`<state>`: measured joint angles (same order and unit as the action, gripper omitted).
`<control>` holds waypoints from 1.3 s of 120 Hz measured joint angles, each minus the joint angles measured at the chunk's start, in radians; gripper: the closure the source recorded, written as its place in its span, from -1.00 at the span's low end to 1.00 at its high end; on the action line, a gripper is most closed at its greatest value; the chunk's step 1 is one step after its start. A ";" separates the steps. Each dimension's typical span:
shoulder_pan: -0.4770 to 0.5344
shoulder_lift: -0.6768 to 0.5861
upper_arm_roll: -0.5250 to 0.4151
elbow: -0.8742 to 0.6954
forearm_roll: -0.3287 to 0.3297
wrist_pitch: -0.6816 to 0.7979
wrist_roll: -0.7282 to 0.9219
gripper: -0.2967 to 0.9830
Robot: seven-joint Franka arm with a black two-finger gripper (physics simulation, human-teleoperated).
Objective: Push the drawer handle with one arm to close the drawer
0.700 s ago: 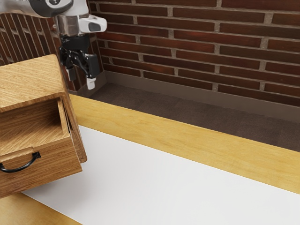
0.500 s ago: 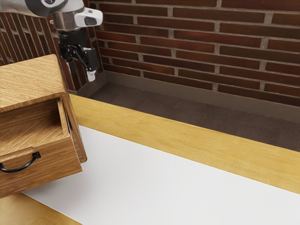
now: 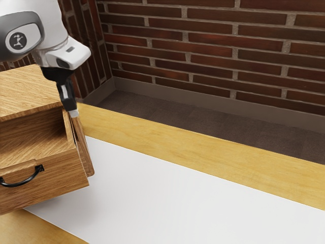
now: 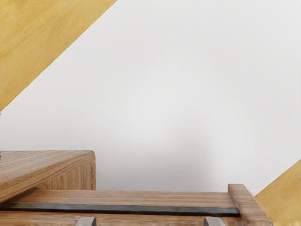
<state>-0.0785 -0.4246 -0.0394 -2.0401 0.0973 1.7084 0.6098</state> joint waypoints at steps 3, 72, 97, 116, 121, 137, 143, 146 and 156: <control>0.000 -0.036 0.000 -0.039 0.002 0.021 0.037 0.25; -0.106 -0.549 0.004 -0.484 -0.042 0.040 0.799 0.68; -0.125 -0.651 0.004 -0.549 -0.108 -0.094 1.011 0.69; -0.126 -0.704 0.004 -0.613 -0.146 -0.152 1.129 0.69; -0.126 -0.710 0.004 -0.626 -0.154 -0.162 1.155 0.69; -0.126 -0.704 0.005 -0.637 -0.167 -0.169 1.229 0.69; -0.126 -0.699 0.006 -0.636 -0.169 -0.164 1.252 0.69; -0.126 -0.698 0.007 -0.636 -0.170 -0.161 1.263 0.69; -0.125 -0.690 0.010 -0.636 -0.170 -0.154 1.297 0.69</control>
<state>-0.2033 -1.1147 -0.0298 -2.6757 -0.0728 1.5539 1.9065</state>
